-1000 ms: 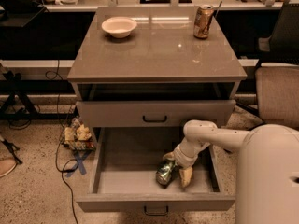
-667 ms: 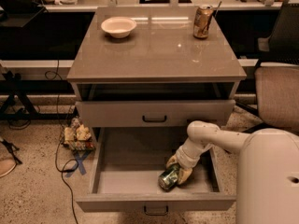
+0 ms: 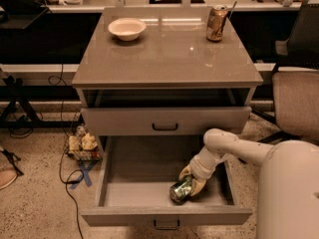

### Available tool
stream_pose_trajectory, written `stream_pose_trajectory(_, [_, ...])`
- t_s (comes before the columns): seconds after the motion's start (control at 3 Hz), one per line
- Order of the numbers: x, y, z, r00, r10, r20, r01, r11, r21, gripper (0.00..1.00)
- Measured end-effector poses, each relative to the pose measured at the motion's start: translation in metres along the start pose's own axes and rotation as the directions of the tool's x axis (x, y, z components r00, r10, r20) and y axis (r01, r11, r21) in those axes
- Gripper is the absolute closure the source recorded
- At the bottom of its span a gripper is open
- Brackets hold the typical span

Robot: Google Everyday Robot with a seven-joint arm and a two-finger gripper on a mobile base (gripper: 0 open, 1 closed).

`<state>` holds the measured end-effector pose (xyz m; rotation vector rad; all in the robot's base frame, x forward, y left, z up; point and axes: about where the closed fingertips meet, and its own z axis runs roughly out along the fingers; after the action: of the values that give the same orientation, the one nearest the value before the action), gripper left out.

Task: Pick green can from middle drawer and place on counter

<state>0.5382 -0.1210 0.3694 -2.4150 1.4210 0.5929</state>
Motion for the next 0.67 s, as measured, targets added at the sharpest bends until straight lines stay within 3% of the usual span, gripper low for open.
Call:
stream_pose_trajectory(0.33, [-0.013, 0.010, -0.039, 1.000, 0.005, -0.010, -0.004, 0.9943, 0.107, 1.00])
stream_pose_trajectory(0.67, [-0.028, 0.039, -0.111, 0.998, 0.018, -0.058, -0.002, 0.9669, 0.255, 1.00])
